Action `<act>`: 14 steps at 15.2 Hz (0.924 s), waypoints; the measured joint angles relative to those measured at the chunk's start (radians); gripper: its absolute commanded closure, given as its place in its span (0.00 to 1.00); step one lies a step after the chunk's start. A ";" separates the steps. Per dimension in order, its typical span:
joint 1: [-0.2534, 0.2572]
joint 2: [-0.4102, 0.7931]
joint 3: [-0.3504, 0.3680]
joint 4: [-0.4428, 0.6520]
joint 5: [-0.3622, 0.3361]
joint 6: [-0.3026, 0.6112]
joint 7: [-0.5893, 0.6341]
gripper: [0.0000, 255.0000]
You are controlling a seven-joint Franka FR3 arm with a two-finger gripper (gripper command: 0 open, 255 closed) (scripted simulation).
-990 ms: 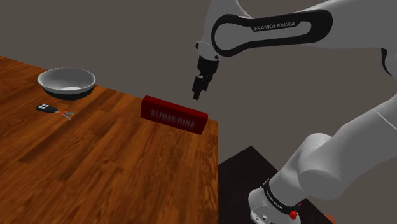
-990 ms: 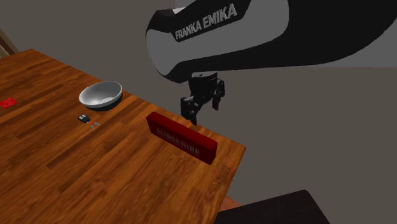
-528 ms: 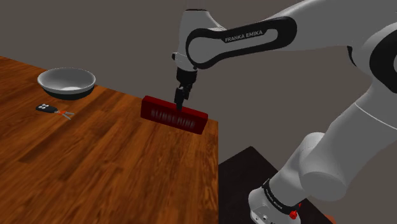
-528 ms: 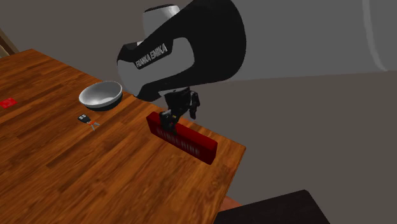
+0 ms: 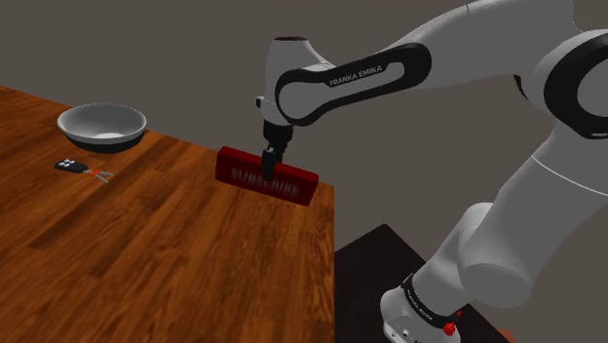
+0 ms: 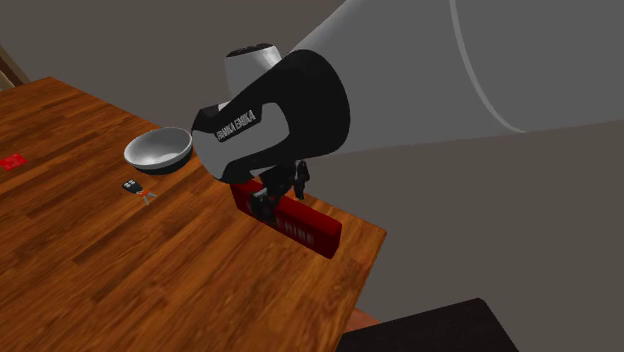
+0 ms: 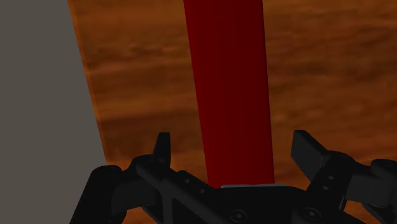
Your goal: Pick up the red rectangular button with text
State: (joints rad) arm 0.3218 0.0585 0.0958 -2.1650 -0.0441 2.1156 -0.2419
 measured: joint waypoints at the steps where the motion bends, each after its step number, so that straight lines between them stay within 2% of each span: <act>1: 0.001 0.003 0.000 -0.003 0.000 0.006 0.001 1.00; 11: 0.001 0.005 0.001 -0.004 -0.001 0.011 0.002 1.00; 14: 0.001 -0.006 0.001 0.009 0.001 -0.016 0.001 1.00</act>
State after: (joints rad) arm 0.3230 0.0524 0.0971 -2.1560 -0.0427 2.0995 -0.2407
